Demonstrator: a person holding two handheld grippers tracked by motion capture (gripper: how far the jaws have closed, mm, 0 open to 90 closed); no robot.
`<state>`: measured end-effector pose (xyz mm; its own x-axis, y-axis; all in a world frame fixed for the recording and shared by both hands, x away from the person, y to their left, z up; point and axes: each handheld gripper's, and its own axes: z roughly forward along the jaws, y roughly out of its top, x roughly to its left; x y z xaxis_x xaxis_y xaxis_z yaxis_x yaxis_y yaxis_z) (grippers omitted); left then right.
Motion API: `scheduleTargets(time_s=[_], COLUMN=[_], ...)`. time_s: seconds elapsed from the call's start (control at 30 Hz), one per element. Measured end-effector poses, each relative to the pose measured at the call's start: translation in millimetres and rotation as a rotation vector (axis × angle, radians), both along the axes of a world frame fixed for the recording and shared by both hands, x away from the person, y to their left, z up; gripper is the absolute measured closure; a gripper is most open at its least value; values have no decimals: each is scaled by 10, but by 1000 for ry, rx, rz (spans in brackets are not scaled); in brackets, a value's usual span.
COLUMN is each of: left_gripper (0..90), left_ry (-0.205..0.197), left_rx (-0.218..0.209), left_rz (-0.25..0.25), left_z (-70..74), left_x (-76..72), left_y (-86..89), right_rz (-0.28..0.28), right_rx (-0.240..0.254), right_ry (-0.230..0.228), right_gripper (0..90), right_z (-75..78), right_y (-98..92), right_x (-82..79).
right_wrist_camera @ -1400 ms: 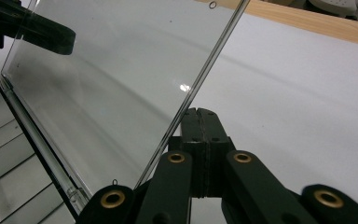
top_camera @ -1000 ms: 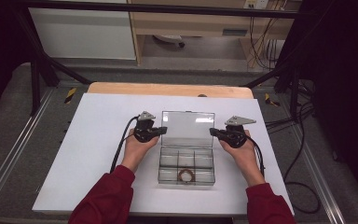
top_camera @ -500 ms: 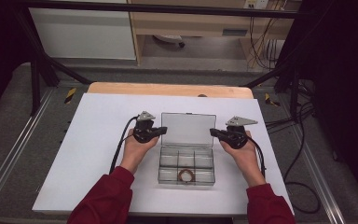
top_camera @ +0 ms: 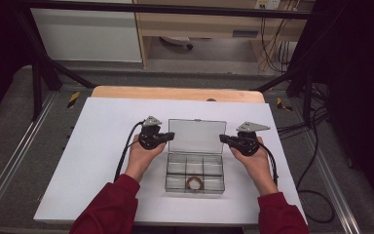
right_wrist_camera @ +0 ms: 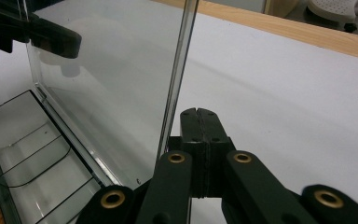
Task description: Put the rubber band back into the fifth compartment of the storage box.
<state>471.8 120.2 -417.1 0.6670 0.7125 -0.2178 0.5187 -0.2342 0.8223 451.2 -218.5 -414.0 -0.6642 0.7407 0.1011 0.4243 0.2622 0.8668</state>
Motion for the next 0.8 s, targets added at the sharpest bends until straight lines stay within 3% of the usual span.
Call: scheduleTargets(time_s=[0.8], left_gripper=[899], left_ry=[-5], left_rx=[-12], left_rz=[-15], left_z=[14], left_x=[-64], left_y=[2], right_rz=[14], right_rx=[8], right_ry=[-3], right_gripper=[900], right_z=[41], right_y=[3], right_x=[-68])
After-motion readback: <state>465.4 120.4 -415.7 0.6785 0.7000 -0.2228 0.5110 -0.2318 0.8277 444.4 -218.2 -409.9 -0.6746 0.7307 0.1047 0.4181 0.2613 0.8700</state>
